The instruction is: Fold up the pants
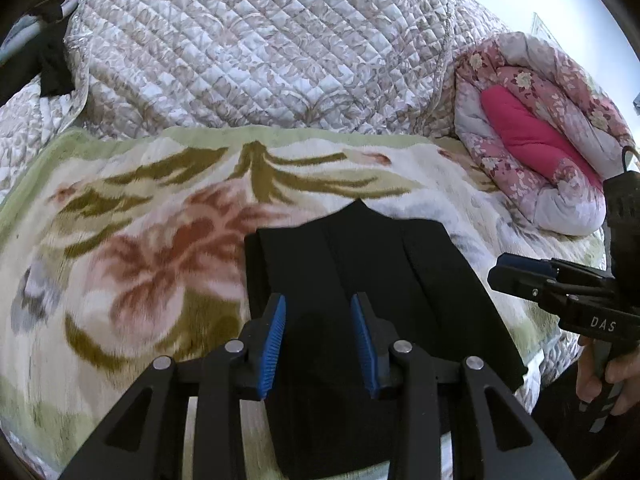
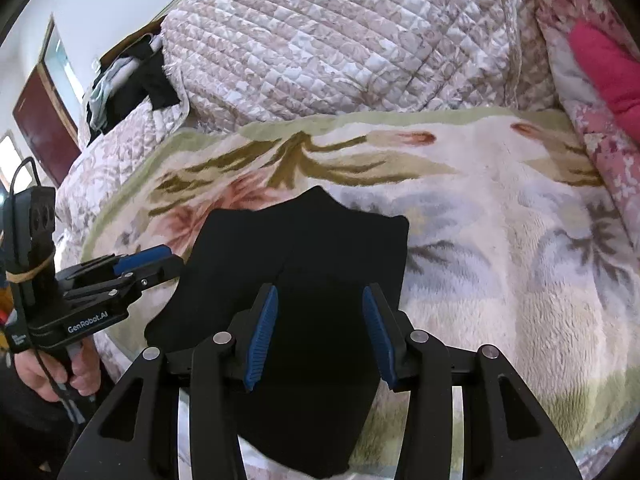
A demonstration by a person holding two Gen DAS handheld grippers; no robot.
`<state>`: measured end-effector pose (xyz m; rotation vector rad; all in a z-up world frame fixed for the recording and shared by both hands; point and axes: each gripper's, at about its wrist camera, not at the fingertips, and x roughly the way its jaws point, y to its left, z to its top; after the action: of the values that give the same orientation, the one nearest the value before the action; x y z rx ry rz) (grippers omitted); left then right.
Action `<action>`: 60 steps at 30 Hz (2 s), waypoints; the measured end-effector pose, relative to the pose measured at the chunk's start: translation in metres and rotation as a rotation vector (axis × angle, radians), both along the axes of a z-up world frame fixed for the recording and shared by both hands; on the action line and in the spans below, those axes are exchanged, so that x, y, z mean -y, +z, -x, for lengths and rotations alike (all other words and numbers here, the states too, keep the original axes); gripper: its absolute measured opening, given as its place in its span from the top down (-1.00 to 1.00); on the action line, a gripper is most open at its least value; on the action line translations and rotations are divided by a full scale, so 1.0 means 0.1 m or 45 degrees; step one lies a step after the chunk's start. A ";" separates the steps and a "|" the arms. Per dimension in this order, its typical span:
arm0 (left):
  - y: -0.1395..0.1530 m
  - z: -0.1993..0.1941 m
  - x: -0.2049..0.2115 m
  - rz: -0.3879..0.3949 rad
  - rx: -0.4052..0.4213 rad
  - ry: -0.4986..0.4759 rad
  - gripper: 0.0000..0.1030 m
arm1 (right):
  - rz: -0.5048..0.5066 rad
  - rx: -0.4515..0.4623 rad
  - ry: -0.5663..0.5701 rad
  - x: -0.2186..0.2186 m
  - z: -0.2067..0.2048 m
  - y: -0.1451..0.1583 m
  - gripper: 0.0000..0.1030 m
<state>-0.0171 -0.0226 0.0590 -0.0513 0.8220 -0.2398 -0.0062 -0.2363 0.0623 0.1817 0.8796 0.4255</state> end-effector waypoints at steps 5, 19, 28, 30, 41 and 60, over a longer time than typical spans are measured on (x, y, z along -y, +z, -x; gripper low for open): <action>-0.05 -0.09 -0.04 0.014 -0.007 0.014 0.28 | -0.039 -0.031 -0.019 0.07 -0.13 -0.08 0.08; -0.29 -0.16 -0.21 0.109 -0.078 0.047 0.12 | -0.115 -0.128 -0.074 0.20 -0.24 -0.36 0.08; -0.36 -0.26 -0.14 0.144 -0.085 0.015 0.06 | -0.125 -0.170 -0.085 0.20 -0.25 -0.44 0.08; -0.36 -0.26 -0.12 0.117 -0.061 0.004 0.06 | -0.125 -0.175 -0.086 0.19 -0.26 -0.45 0.08; -0.26 -0.19 -0.09 -0.006 0.033 0.063 0.84 | -0.104 -0.140 -0.075 0.17 -0.20 -0.42 0.00; -0.03 0.24 -0.21 0.121 0.102 0.001 0.71 | 0.028 0.043 -0.003 -0.02 0.15 -0.21 0.10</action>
<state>-0.0410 -0.0019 0.0563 -0.1302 0.7310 -0.2787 -0.0216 -0.2344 0.0408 0.1551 0.8505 0.4155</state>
